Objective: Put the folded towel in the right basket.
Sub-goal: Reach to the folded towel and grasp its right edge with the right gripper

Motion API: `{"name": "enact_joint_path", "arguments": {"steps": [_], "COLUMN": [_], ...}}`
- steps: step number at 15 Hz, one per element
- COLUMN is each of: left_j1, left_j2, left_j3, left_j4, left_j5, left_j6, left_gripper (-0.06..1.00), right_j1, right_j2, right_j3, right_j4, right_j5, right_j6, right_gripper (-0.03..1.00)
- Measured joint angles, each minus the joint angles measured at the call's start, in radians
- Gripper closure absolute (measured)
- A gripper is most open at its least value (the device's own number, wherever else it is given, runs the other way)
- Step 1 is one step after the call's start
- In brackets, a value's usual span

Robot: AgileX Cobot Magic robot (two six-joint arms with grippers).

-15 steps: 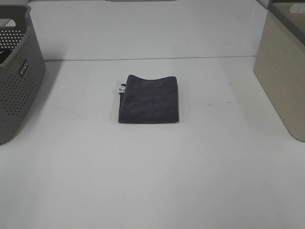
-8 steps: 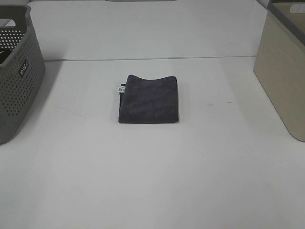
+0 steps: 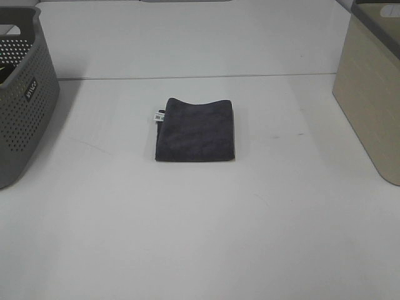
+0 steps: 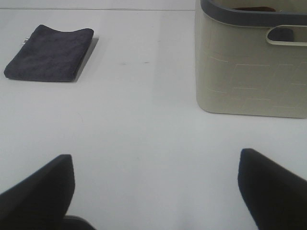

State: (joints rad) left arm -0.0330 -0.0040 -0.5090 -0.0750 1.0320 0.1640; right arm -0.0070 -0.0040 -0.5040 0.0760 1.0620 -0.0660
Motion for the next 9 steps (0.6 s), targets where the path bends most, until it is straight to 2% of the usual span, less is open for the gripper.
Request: {"name": "enact_joint_path", "arguments": {"steps": [9], "left_j1": [0.000], "left_j2": [0.000], "left_j3": [0.000], "left_j4": [0.000], "left_j5": [0.000], "left_j6": [0.000], "left_gripper": [-0.04], "right_j1": [0.000], "right_j2": [0.000], "right_j3": [0.000], "right_j4": [0.000], "right_j5": [0.000], "right_j6": [0.000], "right_gripper": [0.11]}}
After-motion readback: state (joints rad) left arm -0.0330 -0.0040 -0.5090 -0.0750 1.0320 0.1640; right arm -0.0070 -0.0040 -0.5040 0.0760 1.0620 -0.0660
